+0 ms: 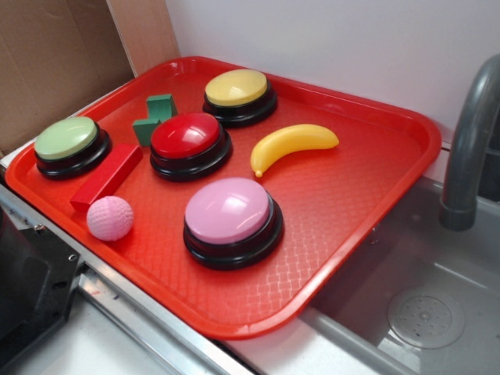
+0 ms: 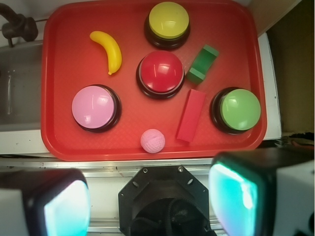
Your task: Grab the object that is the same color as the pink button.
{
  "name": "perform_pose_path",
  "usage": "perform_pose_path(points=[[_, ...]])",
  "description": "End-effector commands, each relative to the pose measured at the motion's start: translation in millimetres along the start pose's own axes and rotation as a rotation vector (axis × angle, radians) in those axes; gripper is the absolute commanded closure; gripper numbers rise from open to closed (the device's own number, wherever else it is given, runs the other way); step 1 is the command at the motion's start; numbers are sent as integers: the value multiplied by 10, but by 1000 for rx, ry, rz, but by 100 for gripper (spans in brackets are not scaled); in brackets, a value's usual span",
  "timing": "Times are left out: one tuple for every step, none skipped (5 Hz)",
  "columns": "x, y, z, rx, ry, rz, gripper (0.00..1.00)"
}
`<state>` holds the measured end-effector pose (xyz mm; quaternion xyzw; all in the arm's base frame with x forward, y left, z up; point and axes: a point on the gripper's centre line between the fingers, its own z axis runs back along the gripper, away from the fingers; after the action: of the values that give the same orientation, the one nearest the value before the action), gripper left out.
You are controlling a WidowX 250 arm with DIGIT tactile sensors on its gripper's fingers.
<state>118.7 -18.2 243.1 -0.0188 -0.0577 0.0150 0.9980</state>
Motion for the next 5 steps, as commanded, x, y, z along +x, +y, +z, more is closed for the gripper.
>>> perform_pose_path(points=[[0,0,0,0,0,0,0],[56,-16,-262,20,-15,-23,0],[113,-46,-633,-36,12,-89,0],[116,-61,-991,-60,46,-147,0],[83,-25,-1326,-55,42,-179,0]])
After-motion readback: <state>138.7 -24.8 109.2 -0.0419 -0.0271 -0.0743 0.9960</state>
